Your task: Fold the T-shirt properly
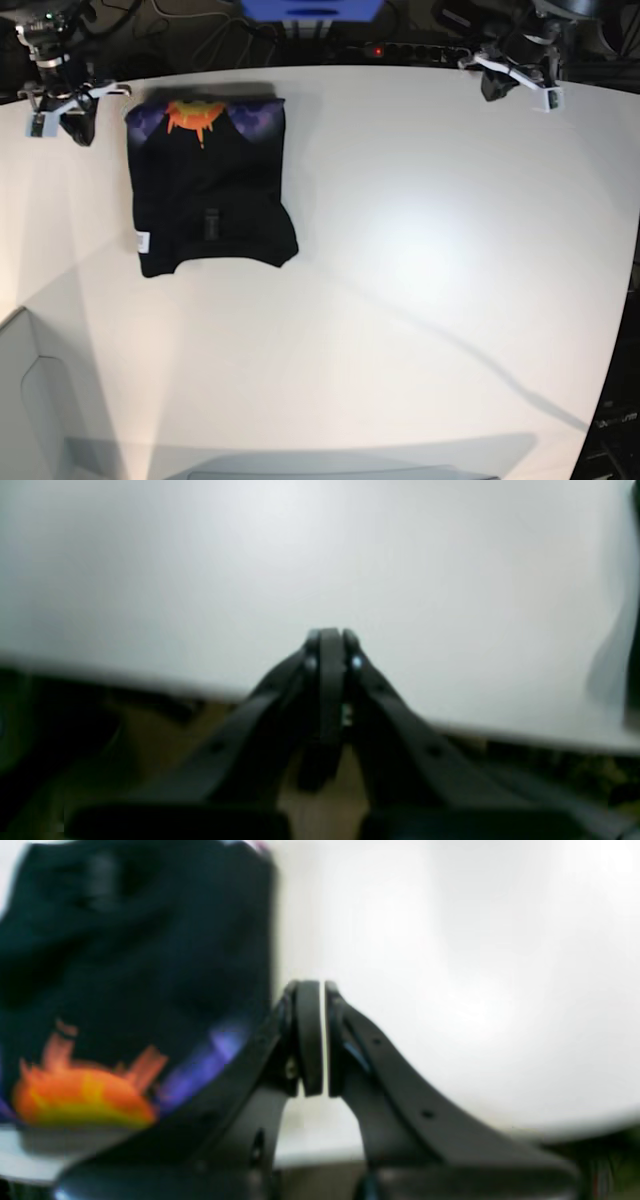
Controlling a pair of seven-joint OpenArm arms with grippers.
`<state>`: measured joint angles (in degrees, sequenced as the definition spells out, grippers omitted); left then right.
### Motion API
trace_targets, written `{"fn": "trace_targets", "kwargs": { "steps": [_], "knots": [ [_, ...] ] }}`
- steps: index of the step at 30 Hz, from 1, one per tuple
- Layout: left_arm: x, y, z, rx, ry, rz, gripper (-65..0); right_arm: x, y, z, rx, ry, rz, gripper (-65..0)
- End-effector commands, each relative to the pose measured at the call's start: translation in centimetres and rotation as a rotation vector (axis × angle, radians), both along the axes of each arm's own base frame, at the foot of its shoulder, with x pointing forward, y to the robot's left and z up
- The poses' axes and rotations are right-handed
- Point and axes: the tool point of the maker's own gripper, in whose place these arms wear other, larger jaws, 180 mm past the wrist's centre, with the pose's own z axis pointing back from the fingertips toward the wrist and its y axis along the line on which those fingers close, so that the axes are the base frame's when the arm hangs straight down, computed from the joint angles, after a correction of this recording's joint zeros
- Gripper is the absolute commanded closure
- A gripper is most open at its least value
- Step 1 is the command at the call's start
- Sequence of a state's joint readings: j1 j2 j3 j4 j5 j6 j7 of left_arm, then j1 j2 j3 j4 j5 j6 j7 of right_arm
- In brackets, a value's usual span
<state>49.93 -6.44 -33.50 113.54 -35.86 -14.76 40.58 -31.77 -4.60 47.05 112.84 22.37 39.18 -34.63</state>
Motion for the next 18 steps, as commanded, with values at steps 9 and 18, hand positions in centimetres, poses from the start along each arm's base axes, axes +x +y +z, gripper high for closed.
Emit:
{"fn": "trace_targets", "kwargs": {
  "steps": [9,18],
  "knots": [
    [-8.0,0.7,-1.6,0.030,0.211,-0.001,0.0,-12.9,0.5,-3.6,0.045,0.335,-0.010,0.0],
    [-13.8,2.1,-13.3,0.073,0.406,0.037,0.0,-19.7,4.6,-15.1,0.342,0.644,0.070,0.0]
  ]
}}
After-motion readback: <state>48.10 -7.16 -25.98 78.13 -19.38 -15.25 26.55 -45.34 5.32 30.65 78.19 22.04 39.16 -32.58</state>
